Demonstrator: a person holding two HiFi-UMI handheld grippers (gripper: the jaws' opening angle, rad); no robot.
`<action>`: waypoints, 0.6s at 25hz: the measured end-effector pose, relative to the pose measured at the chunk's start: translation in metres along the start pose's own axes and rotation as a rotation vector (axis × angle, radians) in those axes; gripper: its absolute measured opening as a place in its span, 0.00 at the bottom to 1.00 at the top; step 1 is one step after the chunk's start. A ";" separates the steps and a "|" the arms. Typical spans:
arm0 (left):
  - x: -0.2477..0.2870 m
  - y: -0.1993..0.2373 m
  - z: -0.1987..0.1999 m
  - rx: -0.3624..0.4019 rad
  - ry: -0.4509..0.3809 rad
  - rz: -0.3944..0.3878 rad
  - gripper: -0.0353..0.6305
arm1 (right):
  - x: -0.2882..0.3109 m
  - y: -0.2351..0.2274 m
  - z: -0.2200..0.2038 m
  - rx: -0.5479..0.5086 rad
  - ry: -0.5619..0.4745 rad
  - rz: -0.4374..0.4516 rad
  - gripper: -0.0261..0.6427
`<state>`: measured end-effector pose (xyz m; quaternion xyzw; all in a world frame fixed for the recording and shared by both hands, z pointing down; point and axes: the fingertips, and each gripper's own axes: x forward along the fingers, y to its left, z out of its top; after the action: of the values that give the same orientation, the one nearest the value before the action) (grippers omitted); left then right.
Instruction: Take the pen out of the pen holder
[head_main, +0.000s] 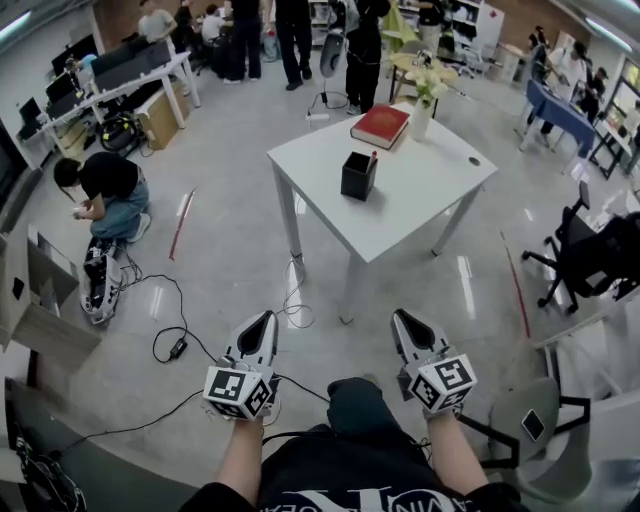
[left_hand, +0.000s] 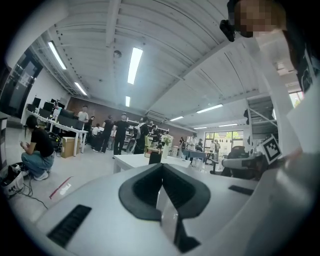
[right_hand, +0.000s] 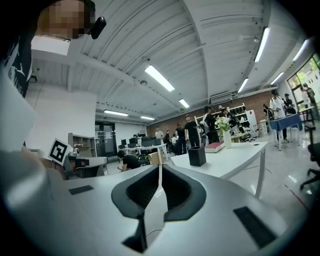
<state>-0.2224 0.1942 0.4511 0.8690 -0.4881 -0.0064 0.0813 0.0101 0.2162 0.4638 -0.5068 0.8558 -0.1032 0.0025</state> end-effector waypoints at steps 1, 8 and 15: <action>0.006 0.000 -0.001 0.002 0.005 -0.007 0.06 | 0.003 -0.006 0.001 0.012 0.000 -0.005 0.09; 0.068 0.021 -0.007 -0.006 0.042 -0.002 0.06 | 0.051 -0.056 0.000 0.082 0.013 -0.003 0.20; 0.145 0.045 0.004 -0.004 0.065 0.026 0.06 | 0.110 -0.110 0.012 0.114 0.034 0.025 0.21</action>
<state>-0.1851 0.0473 0.4634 0.8621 -0.4965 0.0221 0.0990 0.0532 0.0670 0.4829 -0.4933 0.8547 -0.1604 0.0182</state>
